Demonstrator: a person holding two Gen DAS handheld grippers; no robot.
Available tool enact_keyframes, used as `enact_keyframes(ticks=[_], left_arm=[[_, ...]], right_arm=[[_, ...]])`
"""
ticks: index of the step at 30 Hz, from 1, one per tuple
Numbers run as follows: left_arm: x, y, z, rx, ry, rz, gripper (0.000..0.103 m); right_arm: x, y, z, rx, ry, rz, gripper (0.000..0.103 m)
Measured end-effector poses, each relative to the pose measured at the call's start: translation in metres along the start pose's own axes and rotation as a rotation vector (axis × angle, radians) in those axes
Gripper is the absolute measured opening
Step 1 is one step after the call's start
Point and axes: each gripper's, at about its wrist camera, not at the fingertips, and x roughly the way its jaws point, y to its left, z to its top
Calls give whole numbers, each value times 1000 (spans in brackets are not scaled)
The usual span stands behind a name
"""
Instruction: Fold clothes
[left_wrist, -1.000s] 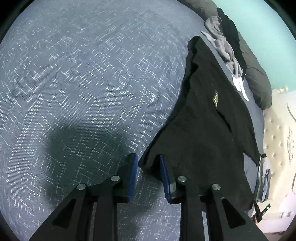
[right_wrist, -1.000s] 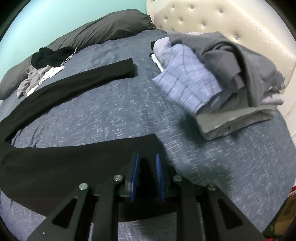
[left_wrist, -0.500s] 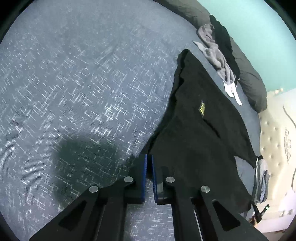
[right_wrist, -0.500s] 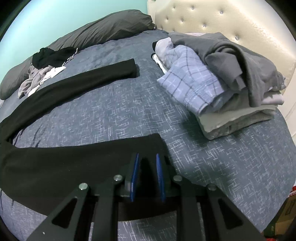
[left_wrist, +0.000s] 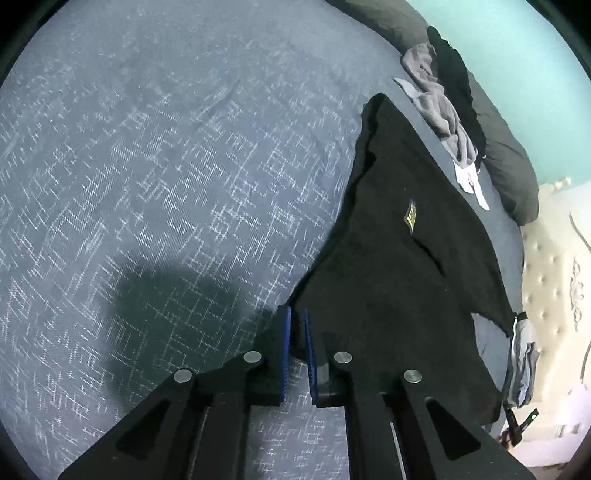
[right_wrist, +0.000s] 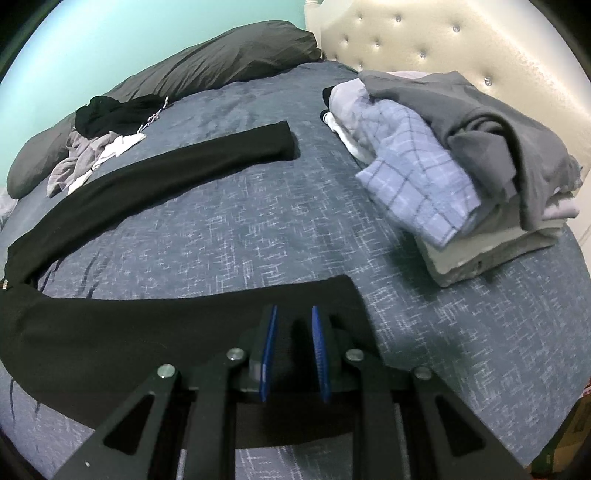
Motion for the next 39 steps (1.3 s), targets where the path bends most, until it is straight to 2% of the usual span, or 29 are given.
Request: enact_keyframes(ticks=[1, 2, 3, 4, 14, 16, 18, 24, 32, 39], left_arm=[[-1, 0, 1, -3, -3, 0, 11], [-1, 0, 2, -4, -5, -1, 16], [-2, 0, 4, -6, -7, -3, 23], [-2, 0, 5, -8, -9, -7, 24], [-1, -20, 14, 4, -39, -34, 24], [2, -29, 18, 18, -44, -37, 25], [6, -37, 21, 31, -46, -43, 25], [19, -66, 31, 60, -45, -71, 25], [50, -119, 39, 131, -22, -132, 25], [89, -154, 36, 207, 32, -114, 25]], right_arm=[[1, 1, -1, 2, 3, 2, 19], [1, 1, -1, 2, 5, 1, 19], [2, 1, -2, 2, 8, 0, 22], [2, 1, -3, 3, 9, 0, 25], [-2, 1, 1, 12, -10, 20, 29], [-4, 8, 5, 2, -21, 47, 33], [-3, 14, 12, 1, -30, 75, 44], [7, 33, 45, 35, -47, 136, 47], [49, 50, 100, 137, -26, 199, 48], [112, 61, 132, 280, 39, 243, 48]])
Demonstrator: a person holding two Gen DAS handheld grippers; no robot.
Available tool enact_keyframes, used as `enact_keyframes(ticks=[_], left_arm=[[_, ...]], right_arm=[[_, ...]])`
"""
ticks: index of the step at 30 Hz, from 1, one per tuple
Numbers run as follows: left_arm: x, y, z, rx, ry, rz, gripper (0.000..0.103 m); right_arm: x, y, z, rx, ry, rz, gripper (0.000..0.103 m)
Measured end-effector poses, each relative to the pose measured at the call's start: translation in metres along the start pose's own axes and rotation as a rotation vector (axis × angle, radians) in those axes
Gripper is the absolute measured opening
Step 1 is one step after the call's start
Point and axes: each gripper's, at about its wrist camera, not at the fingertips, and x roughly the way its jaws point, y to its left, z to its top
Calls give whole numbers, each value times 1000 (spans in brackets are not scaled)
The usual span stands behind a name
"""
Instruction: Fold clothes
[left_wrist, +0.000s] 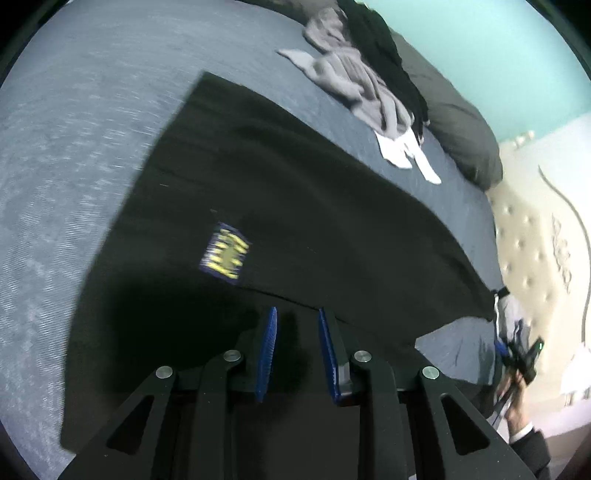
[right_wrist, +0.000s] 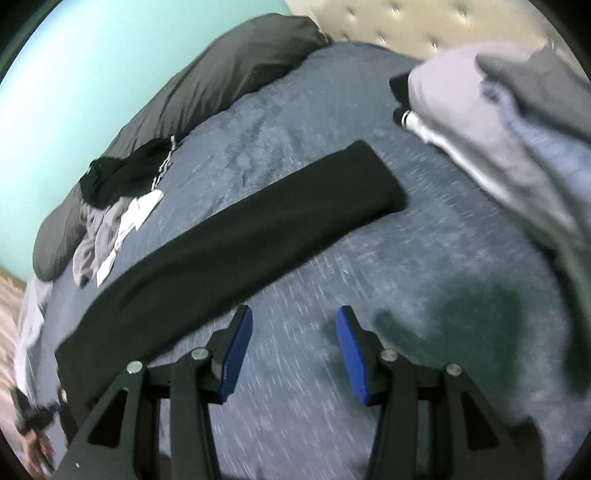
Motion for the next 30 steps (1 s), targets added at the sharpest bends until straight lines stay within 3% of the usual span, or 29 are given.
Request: enact_keyframes(ticks=[7, 16, 22, 30], left_arm=[[18, -7, 3, 49, 17, 40, 25], [30, -4, -4, 81, 31, 76, 26], [29, -8, -7, 92, 32, 75, 26], [20, -10, -9, 105, 31, 80, 26]], right_arm=[[41, -6, 21, 88, -18, 8, 45], [69, -3, 25, 118, -45, 0, 5], [55, -12, 10, 135, -87, 9, 3], [64, -27, 5, 195, -64, 34, 4]])
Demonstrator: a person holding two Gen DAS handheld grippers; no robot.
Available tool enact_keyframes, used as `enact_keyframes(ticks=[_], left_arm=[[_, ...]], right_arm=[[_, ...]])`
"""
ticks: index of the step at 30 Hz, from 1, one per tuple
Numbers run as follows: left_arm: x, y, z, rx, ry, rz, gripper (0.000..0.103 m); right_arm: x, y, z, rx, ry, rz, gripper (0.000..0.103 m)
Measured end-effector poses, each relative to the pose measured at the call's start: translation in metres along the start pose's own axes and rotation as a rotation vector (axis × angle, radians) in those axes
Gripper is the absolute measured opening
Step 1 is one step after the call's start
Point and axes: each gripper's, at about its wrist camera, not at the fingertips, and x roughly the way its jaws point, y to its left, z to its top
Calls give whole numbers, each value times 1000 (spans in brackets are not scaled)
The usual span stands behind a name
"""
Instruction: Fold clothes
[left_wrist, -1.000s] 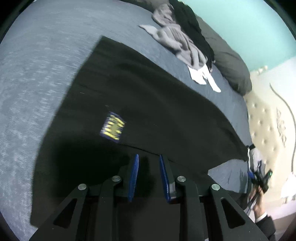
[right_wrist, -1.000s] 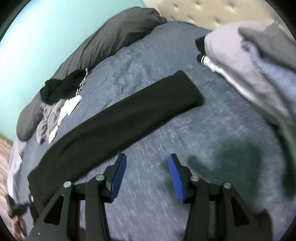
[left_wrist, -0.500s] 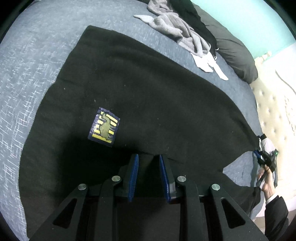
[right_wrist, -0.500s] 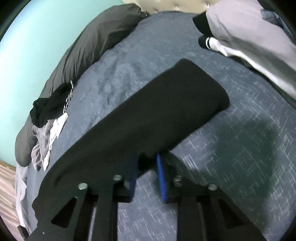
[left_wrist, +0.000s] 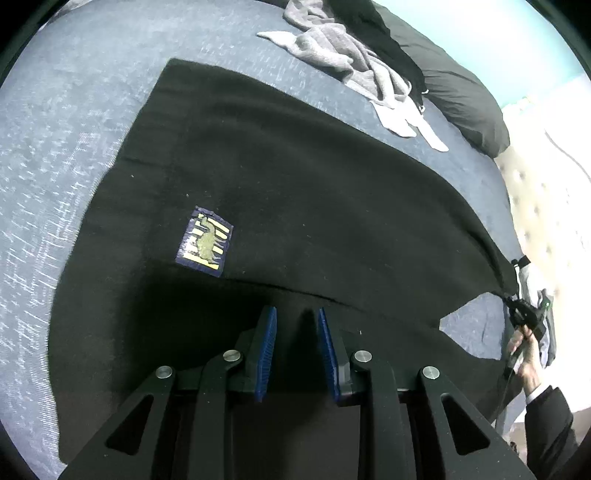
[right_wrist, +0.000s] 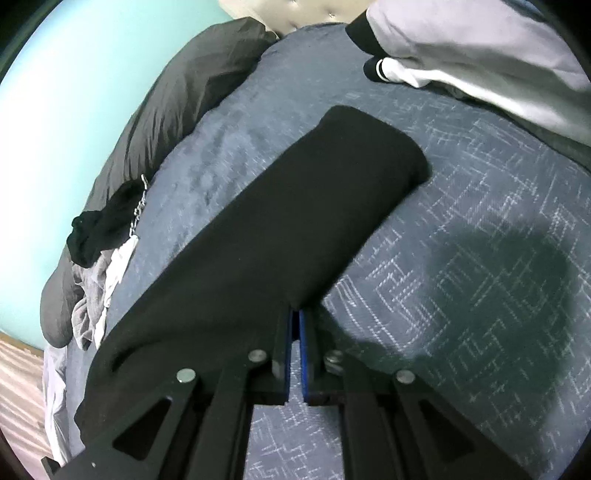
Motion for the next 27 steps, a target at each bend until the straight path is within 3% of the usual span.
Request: enact_keyframes(ticks=[10, 15, 22, 27], left_arm=[[-15, 15, 3, -21, -22, 17, 31], [-32, 30, -6, -49, -25, 31, 35], [-63, 53, -42, -53, -6, 128, 40], [-79, 75, -65, -84, 8, 143, 41]], right_arm=[[-22, -1, 11, -50, -46, -105, 6], [-31, 5, 4, -104, 74, -39, 28], [-80, 21, -26, -317, 159, -11, 30], [-121, 14, -55, -426, 197, -28, 36]])
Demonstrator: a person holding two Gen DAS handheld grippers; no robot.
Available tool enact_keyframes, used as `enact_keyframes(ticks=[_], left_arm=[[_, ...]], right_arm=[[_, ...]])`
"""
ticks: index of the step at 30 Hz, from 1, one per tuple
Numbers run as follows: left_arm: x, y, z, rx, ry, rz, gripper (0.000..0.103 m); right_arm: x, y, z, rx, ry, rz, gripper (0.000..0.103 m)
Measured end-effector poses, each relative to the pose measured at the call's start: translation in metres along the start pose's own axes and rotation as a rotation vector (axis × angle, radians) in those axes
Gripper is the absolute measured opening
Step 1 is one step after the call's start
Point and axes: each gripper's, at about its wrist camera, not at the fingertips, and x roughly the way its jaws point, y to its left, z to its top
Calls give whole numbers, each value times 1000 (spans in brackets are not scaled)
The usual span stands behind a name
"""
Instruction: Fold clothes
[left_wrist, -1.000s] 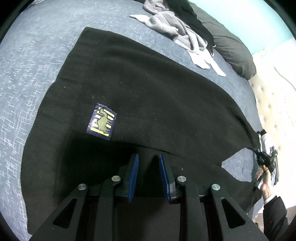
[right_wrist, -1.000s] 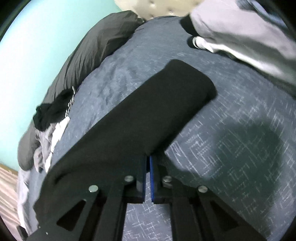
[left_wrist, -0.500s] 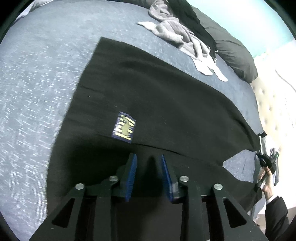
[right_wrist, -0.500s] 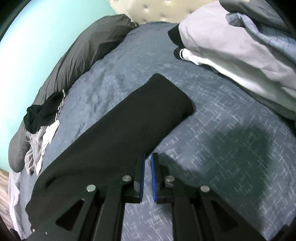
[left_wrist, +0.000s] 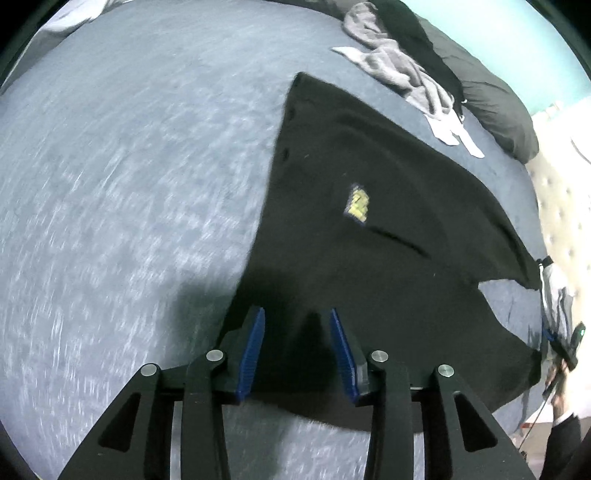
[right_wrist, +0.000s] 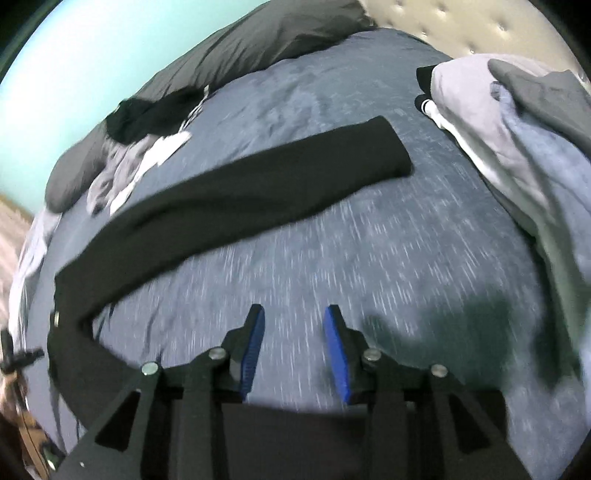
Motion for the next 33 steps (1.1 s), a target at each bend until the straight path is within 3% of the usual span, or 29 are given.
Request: enact_keyframes(ticks=[12, 19, 23, 28, 33], left_arm=[[-12, 49, -40, -96, 19, 6, 43], [-3, 70, -49, -157, 26, 0, 44], [1, 81, -52, -217, 14, -42, 45], [1, 79, -51, -203, 9, -30, 46], [0, 75, -48, -195, 0, -36, 46]], right_arm=[[-46, -38, -72, 53, 47, -46, 40], [-68, -72, -91, 129, 25, -85, 42], [-74, -87, -100, 168, 6, -113, 48], [-77, -105, -109, 217, -11, -177, 49], [-79, -122, -119, 279, -5, -166, 50]])
